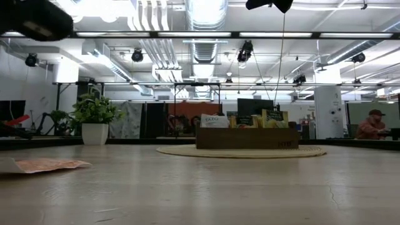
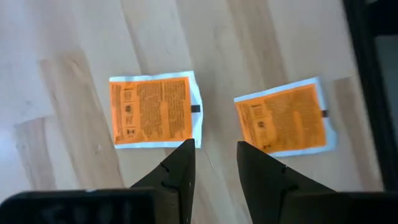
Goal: Pick & Place Tea
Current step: Put the top white tea bag into the left section of the wooden organizer
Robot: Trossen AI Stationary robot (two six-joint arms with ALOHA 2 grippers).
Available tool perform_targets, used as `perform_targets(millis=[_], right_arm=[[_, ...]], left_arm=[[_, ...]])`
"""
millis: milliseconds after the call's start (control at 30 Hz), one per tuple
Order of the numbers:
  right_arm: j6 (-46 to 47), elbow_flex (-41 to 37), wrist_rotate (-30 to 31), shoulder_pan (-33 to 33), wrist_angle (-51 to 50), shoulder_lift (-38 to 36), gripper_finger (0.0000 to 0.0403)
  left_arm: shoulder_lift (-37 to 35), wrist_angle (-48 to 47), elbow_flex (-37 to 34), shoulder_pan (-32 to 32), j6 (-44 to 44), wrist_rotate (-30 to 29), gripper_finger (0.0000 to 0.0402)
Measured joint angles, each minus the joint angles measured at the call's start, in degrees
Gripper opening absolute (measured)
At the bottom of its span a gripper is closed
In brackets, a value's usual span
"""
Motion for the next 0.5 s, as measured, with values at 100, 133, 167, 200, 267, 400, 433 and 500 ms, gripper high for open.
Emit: perform_targets(millis=[100, 133, 167, 200, 267, 400, 433, 500], right_arm=[[-0.1, 0.0, 0.0, 0.0, 0.0, 0.0, 0.0009], [-0.1, 0.0, 0.0, 0.0, 0.0, 0.0, 0.0009], [-0.1, 0.0, 0.0, 0.0, 0.0, 0.0, 0.0009], [-0.1, 0.0, 0.0, 0.0, 0.0, 0.0, 0.0009], [-0.1, 0.0, 0.0, 0.0, 0.0, 0.0, 0.0009], [-0.1, 0.0, 0.0, 0.0, 0.0, 0.0, 0.0009], [-0.1, 0.0, 0.0, 0.0, 0.0, 0.0, 0.0009], [-0.3, 0.0, 0.0, 0.0, -0.1, 0.0, 0.0009]], left_arm=[[3.1, 0.4, 0.0, -0.1, 0.1, 0.0, 0.0112], [4.1, 0.5, 0.0, -0.2, 0.1, 0.0, 0.0112], [4.9, 0.7, 0.0, -0.3, 0.1, -0.2, 0.0112], [5.6, 0.8, 0.0, -0.4, 0.1, -0.4, 0.0112], [7.1, 0.9, 0.0, -0.6, 0.4, -1.2, 0.0112], [9.4, 1.0, 0.0, -0.7, 0.8, -1.7, 0.0112], [9.7, 1.0, 0.0, -0.7, 0.8, -1.9, 0.0112], [10.4, 1.2, 0.0, -0.6, 1.0, -2.2, 0.0112]])
